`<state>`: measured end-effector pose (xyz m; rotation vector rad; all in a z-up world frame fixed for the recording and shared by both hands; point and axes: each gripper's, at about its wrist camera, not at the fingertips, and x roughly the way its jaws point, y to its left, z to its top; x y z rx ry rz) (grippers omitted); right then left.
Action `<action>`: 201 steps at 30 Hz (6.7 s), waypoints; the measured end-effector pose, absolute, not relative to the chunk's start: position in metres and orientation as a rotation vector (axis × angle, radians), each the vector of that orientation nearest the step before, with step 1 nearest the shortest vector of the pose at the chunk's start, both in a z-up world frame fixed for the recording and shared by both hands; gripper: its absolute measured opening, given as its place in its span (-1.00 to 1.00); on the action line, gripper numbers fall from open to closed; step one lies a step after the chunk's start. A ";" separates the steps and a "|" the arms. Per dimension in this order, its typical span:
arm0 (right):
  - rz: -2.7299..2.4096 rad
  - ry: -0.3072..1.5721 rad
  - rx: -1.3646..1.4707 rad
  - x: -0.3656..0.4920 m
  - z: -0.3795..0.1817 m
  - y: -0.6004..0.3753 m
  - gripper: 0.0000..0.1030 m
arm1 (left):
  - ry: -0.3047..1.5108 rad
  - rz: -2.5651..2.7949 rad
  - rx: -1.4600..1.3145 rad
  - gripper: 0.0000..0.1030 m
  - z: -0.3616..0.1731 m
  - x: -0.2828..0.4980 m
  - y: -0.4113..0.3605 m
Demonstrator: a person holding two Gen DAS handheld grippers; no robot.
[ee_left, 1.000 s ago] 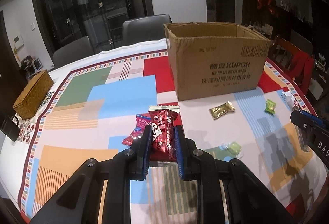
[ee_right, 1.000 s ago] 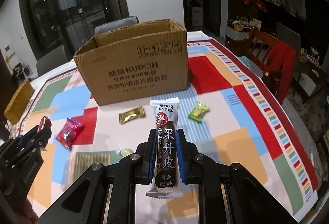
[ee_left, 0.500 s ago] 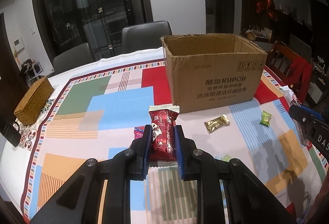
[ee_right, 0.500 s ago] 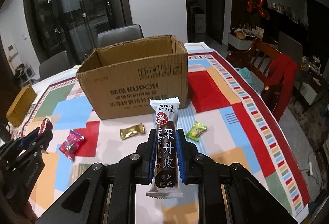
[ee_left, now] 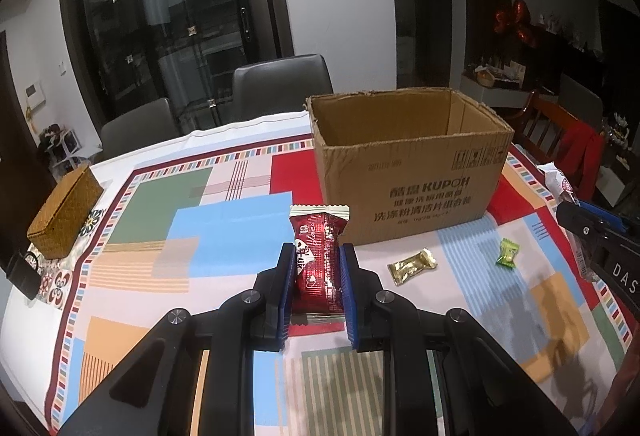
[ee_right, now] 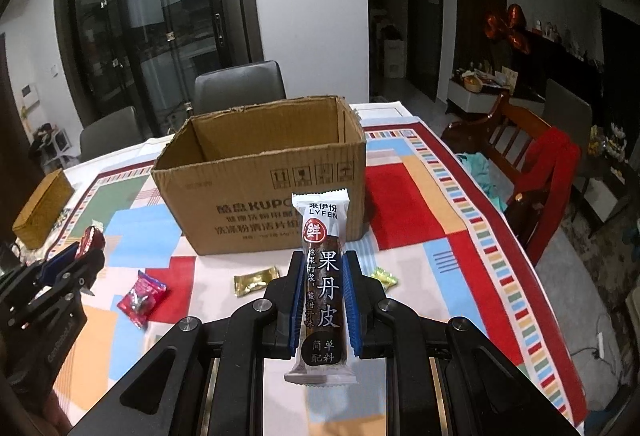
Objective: Organize snacks
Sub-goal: 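Lift and carry the red candy with the left tool while the right tool carries the stick to the box, then open the left tool over the box while the right tool releases the stick inside, then withdraw both open tools from the box toward the remaining red candy packet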
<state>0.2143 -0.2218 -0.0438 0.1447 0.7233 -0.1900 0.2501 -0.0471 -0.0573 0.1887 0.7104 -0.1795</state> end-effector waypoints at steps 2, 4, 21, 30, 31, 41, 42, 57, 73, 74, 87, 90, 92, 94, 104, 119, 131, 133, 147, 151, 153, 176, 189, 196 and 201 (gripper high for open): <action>-0.188 0.718 0.139 0.217 -0.041 -0.223 -0.62 | 0.705 -0.180 0.190 -0.57 -0.054 0.253 -0.049; -0.187 0.714 0.137 0.218 -0.039 -0.224 -0.62 | 0.701 -0.182 0.190 -0.57 -0.051 0.255 -0.051; -0.155 0.677 0.090 0.240 -0.014 -0.229 -0.62 | 0.665 -0.197 0.181 -0.57 -0.027 0.276 -0.064; -0.147 0.638 0.070 0.254 0.002 -0.232 -0.62 | 0.641 -0.199 0.173 -0.57 -0.012 0.291 -0.068; -0.146 0.635 0.069 0.255 0.003 -0.233 -0.62 | 0.639 -0.200 0.173 -0.57 -0.010 0.293 -0.069; -0.125 0.616 0.069 0.277 0.010 -0.241 -0.62 | 0.618 -0.203 0.162 -0.56 0.001 0.316 -0.079; -0.122 0.617 0.070 0.280 0.010 -0.241 -0.62 | 0.616 -0.203 0.162 -0.56 0.002 0.319 -0.080; -0.095 0.610 0.052 0.313 0.014 -0.241 -0.62 | 0.617 -0.205 0.165 -0.56 0.003 0.358 -0.090; -0.056 0.635 0.051 0.353 0.001 -0.242 -0.62 | 0.632 -0.212 0.173 -0.56 -0.005 0.399 -0.099; -0.052 0.636 0.050 0.356 0.000 -0.243 -0.62 | 0.633 -0.211 0.174 -0.56 -0.006 0.401 -0.099; -0.028 0.652 0.040 0.382 -0.009 -0.243 -0.62 | 0.673 -0.211 0.162 -0.56 -0.025 0.422 -0.102; -0.022 0.660 0.039 0.386 -0.012 -0.243 -0.62 | 0.675 -0.211 0.159 -0.56 -0.026 0.425 -0.102; -0.019 0.665 0.039 0.387 -0.014 -0.243 -0.61 | 0.678 -0.210 0.161 -0.56 -0.027 0.427 -0.102; -0.018 0.659 0.044 0.388 -0.014 -0.245 -0.56 | 0.679 -0.208 0.164 -0.51 -0.026 0.427 -0.103; -0.054 0.622 0.061 0.382 -0.005 -0.251 0.19 | 0.652 -0.182 0.162 0.13 -0.021 0.420 -0.099; -0.065 0.611 0.068 0.355 0.006 -0.247 0.20 | 0.619 -0.158 0.164 0.23 -0.003 0.390 -0.083; -0.054 0.595 0.075 0.328 0.013 -0.232 0.20 | 0.600 -0.134 0.165 0.27 0.007 0.359 -0.064; -0.052 0.594 0.072 0.324 0.013 -0.229 0.20 | 0.600 -0.130 0.163 0.28 0.007 0.356 -0.061; -0.045 0.602 0.067 0.295 0.010 -0.202 0.20 | 0.594 -0.098 0.154 0.30 0.005 0.320 -0.024; -0.045 0.610 0.071 0.286 0.004 -0.192 0.20 | 0.604 -0.096 0.157 0.30 -0.001 0.311 -0.012; -0.048 0.616 0.076 0.281 0.000 -0.187 0.20 | 0.607 -0.096 0.157 0.30 -0.004 0.306 -0.007; -0.102 0.693 0.122 0.243 -0.051 -0.158 0.20 | 0.667 -0.154 0.212 0.30 -0.055 0.279 0.017; -0.170 0.741 0.123 0.234 -0.082 -0.144 0.20 | 0.719 -0.213 0.265 0.33 -0.093 0.276 0.026; -0.210 0.758 0.140 0.228 -0.098 -0.140 0.20 | 0.741 -0.241 0.282 0.42 -0.111 0.277 0.029; -0.237 0.771 0.140 0.225 -0.111 -0.136 0.20 | 0.767 -0.258 0.288 0.42 -0.123 0.280 0.030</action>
